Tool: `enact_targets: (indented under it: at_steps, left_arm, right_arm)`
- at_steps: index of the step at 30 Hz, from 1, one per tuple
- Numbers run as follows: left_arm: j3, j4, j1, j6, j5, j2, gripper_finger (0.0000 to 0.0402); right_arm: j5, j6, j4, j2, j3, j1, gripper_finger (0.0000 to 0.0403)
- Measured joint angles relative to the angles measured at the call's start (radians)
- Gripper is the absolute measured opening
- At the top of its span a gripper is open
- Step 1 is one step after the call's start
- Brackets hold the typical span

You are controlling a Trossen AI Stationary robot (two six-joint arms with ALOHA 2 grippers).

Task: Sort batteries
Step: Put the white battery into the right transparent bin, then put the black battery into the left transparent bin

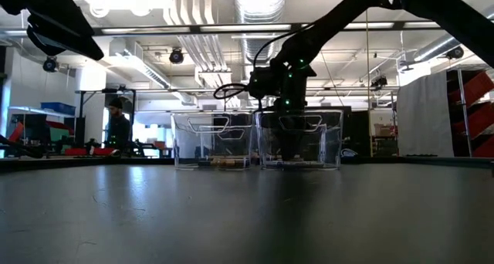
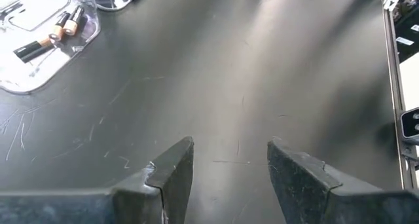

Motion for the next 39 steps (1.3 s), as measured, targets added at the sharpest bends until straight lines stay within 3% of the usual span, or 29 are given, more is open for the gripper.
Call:
enact_targets:
  at_steps: [10,17,24,27,32,36,39]
  left_arm:
    - [0.0,-0.004,0.0,0.0,0.0,0.0,0.0174]
    - [0.0,-0.004,0.001,0.026,-0.078,0.0,0.0174]
    - [0.0,-0.008,0.001,0.023,-0.079,-0.004,0.0174]
    - [0.0,-0.011,0.001,0.021,-0.077,-0.022,0.0174]
    - [0.058,-0.153,0.012,0.004,0.018,-0.063,0.0174]
    - [0.176,-0.304,0.012,-0.001,0.061,-0.061,0.0174]
    - [0.235,-0.366,0.012,-0.001,0.182,-0.042,0.0174]
  right_arm:
    - [-0.018,0.013,0.017,0.0,-0.001,0.0,0.0027]
    - [-0.018,0.014,0.019,0.0,-0.002,-0.001,0.0061]
    - [-0.019,0.013,0.019,-0.006,-0.002,0.0,0.0083]
    - [0.057,0.008,-0.016,-0.027,0.018,0.007,0.009]
    - [0.211,-0.038,-0.072,-0.134,0.11,0.054,0.0103]
    - [0.241,-0.016,-0.068,-0.236,0.17,0.122,0.0112]
    - [0.247,0.053,-0.038,-0.322,0.199,0.191,0.0118]
